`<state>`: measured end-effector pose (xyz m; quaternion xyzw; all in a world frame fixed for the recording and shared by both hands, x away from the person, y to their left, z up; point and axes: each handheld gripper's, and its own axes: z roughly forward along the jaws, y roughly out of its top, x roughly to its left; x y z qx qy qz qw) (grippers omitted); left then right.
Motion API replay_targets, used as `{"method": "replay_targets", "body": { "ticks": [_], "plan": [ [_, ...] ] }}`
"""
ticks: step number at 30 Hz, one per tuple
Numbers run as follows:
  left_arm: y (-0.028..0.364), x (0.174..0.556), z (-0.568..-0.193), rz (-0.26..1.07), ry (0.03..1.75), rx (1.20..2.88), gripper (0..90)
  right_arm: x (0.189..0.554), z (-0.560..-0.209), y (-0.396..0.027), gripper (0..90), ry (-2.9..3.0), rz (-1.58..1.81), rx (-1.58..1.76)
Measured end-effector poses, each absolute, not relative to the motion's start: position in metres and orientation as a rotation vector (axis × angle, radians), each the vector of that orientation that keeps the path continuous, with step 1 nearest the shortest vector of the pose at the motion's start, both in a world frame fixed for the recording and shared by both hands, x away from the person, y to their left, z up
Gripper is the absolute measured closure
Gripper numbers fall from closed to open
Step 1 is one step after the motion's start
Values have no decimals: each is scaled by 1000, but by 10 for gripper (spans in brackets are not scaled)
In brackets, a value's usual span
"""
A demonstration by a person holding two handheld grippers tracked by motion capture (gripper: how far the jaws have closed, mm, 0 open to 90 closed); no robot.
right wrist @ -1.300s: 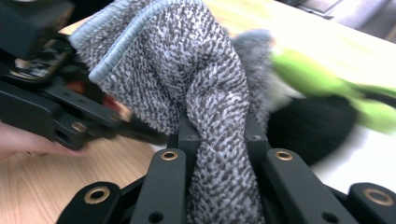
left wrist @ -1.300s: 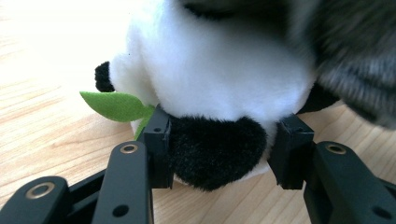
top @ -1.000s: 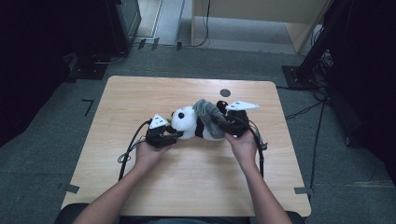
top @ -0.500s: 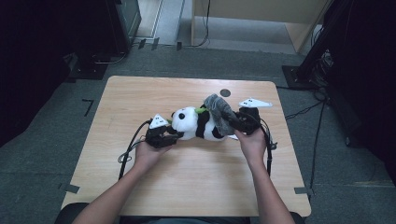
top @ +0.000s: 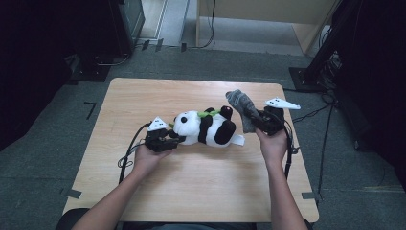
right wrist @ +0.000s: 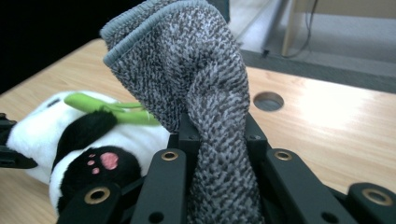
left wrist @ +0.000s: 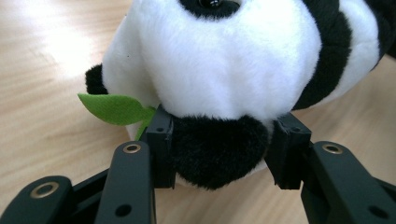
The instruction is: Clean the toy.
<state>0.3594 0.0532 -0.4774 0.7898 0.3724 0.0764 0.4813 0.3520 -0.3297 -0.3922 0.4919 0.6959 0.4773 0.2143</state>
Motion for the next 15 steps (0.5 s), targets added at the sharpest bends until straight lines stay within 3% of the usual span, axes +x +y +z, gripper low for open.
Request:
{"method": "replay_targets", "body": {
  "ticks": [7,15],
  "plan": [
    [58,337,-466,113,908,1966,526,358,-403,-302,775,2114,1389,1286],
    [63,338,-473,96,917,1945,483,374,-439,-283,775,2279,1334,1299]
  ]
}}
